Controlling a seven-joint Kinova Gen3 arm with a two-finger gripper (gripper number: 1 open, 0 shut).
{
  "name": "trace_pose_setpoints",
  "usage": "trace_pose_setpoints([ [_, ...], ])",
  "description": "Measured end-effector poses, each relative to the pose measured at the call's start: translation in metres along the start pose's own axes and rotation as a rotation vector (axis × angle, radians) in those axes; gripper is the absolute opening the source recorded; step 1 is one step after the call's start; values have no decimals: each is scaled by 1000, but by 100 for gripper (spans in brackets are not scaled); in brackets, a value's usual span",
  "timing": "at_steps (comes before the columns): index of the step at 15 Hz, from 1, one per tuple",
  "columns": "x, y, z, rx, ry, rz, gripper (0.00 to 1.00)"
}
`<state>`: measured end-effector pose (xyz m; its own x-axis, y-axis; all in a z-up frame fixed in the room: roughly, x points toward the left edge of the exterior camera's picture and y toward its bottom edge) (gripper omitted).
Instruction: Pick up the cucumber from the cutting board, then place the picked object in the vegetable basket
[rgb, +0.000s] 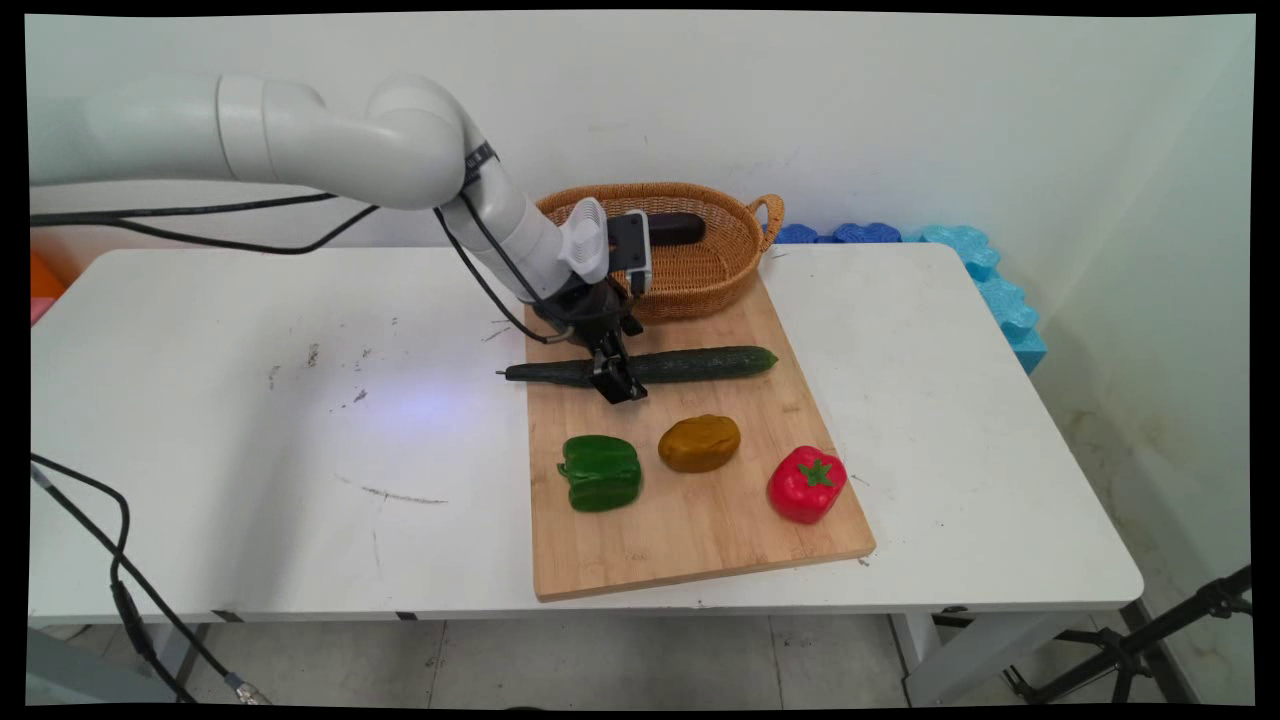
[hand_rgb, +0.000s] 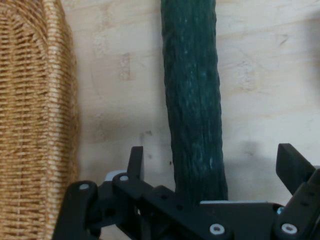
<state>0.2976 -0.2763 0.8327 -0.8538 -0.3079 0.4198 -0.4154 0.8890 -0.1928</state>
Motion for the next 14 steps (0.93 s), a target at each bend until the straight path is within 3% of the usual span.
trace_pose_setpoints([
  [2, 0, -1, 7, 0, -5, -8, 100],
  [3, 0, -1, 9, 0, -8, -12, 0],
  [14, 0, 0, 19, 0, -21, -40, 0],
])
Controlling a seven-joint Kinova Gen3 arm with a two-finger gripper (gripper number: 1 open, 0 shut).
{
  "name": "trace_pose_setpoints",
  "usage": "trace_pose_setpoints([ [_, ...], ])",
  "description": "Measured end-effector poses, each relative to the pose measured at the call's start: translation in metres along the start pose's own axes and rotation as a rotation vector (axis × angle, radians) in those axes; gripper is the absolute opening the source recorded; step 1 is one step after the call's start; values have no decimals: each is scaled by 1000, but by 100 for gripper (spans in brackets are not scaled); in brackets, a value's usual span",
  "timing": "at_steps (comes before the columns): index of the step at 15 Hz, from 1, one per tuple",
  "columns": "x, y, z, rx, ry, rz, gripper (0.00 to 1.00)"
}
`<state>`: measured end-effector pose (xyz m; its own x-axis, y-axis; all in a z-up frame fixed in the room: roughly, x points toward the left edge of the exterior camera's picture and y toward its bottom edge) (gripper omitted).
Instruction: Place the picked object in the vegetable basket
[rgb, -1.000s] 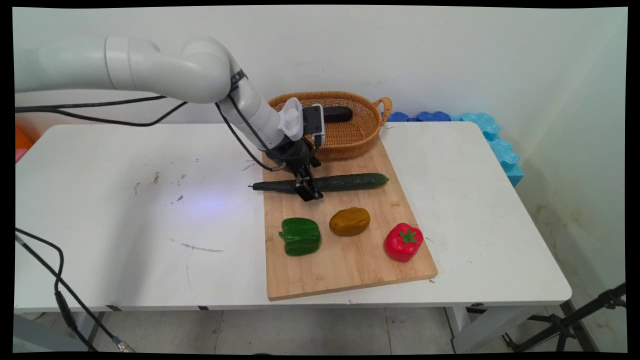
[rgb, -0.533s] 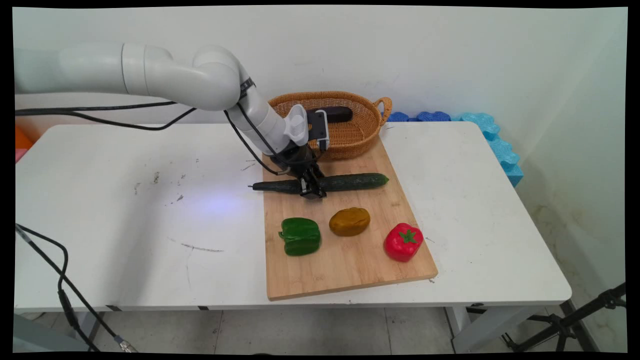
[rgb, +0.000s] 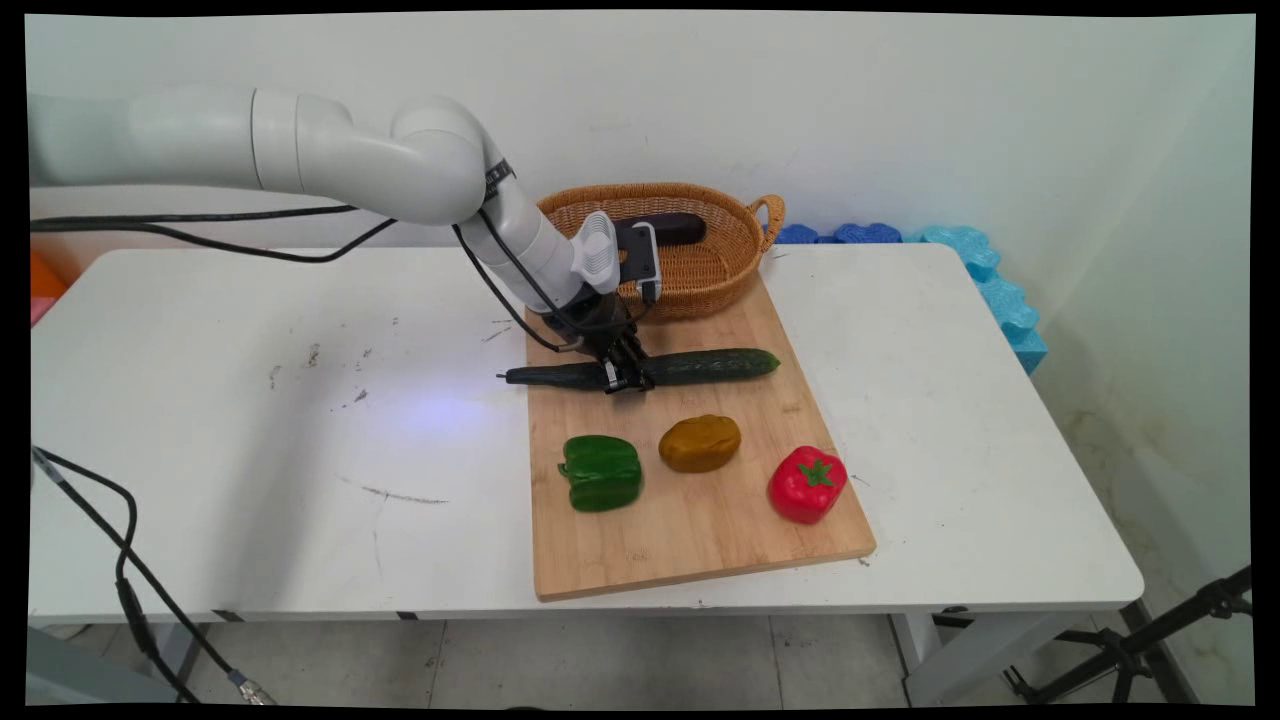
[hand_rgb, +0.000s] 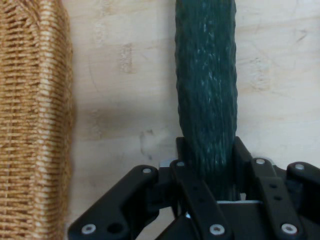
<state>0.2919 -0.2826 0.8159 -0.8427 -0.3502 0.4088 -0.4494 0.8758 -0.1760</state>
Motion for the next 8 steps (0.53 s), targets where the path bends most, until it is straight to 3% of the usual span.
trace_pose_setpoints([
  [8, 17, -2, -34, 23, 49, -20, 0],
])
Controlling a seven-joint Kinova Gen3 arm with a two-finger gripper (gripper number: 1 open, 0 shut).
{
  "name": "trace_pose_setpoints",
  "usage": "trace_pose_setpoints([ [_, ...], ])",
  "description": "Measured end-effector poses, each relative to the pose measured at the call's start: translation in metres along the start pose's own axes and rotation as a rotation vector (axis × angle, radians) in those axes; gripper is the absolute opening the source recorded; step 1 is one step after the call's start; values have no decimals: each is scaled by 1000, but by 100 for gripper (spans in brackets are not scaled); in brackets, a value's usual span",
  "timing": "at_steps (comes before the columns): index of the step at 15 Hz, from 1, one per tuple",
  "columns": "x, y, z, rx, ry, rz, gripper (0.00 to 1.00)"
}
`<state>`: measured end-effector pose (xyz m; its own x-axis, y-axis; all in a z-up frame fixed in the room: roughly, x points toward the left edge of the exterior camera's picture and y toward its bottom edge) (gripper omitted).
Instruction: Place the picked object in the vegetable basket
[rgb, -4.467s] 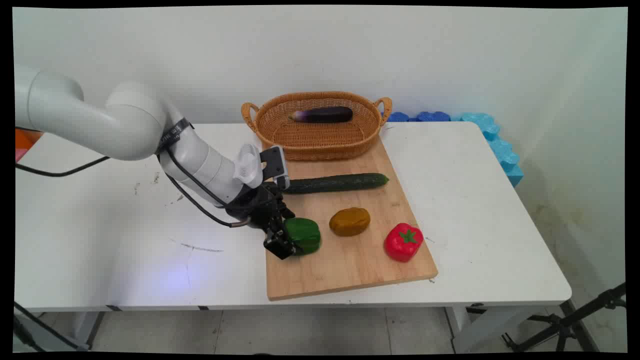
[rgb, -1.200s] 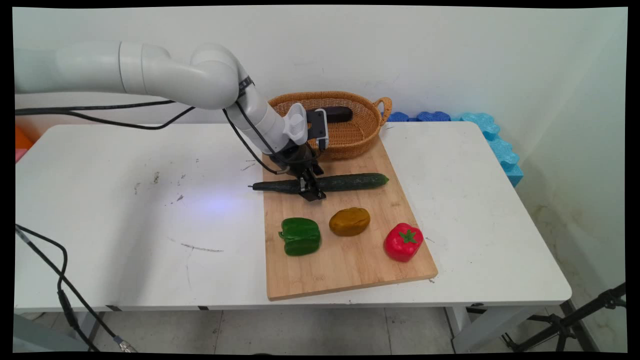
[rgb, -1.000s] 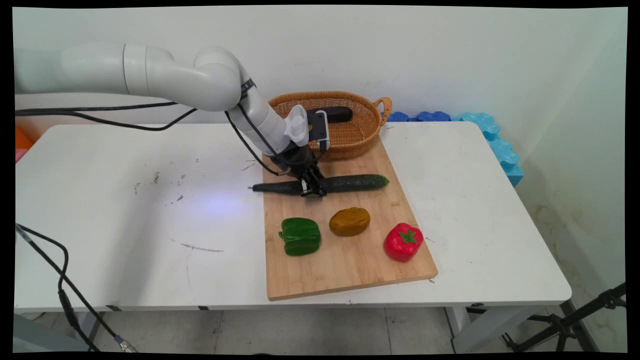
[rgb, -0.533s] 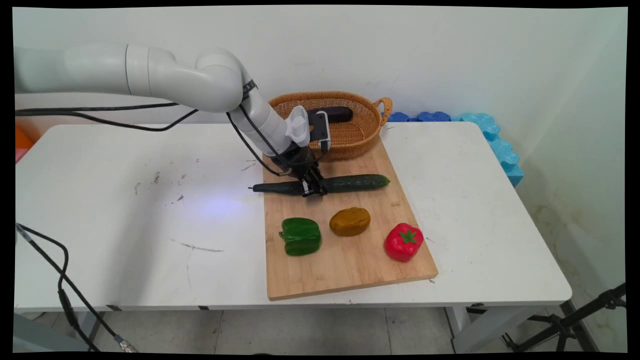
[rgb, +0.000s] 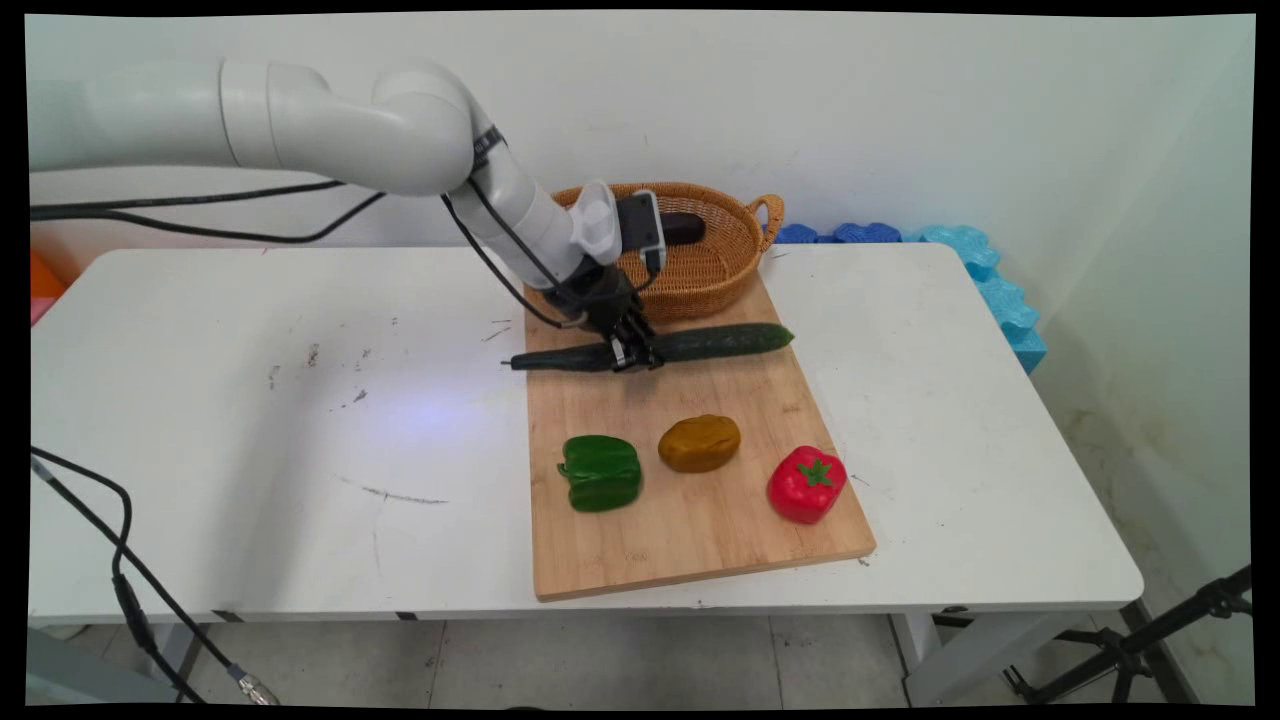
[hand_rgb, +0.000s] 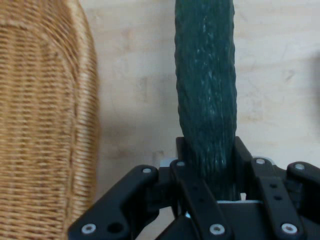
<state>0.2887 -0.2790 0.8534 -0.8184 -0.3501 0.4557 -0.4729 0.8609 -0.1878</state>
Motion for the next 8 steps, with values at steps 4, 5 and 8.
trace_pose_setpoints([
  [4, 11, -8, -22, 24, 31, 9, 0],
  [5, 14, -11, -29, 33, 38, 14, 0],
  [8, 20, -24, -46, 67, 51, 35, 0],
])
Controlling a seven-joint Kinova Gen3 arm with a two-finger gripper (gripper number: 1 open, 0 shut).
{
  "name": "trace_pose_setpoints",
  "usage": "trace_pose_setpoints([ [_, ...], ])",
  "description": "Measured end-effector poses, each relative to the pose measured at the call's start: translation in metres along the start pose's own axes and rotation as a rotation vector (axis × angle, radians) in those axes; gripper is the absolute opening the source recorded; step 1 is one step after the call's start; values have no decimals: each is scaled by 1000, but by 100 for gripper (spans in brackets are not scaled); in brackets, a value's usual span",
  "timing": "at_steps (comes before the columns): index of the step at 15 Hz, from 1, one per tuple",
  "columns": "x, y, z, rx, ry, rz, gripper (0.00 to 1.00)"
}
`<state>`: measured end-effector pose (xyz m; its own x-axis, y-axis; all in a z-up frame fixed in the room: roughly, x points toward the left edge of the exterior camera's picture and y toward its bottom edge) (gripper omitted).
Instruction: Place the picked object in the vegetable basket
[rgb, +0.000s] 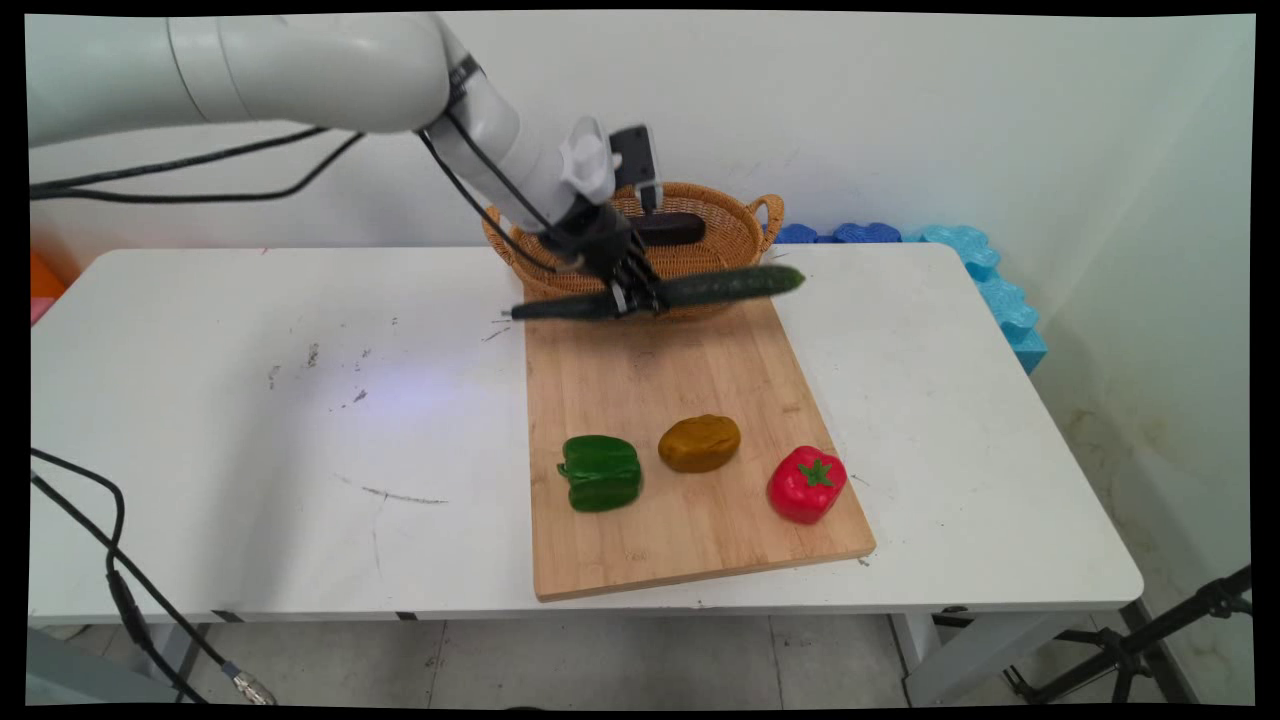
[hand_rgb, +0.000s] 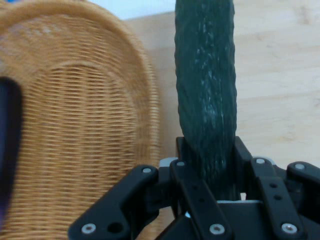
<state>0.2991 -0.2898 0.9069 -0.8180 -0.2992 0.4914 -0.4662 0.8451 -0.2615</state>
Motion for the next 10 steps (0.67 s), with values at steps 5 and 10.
trace_pose_setpoints([
  [5, 4, -39, -23, 82, 1, 57, 0],
  [10, 0, -80, -30, 152, -23, 136, 0],
])
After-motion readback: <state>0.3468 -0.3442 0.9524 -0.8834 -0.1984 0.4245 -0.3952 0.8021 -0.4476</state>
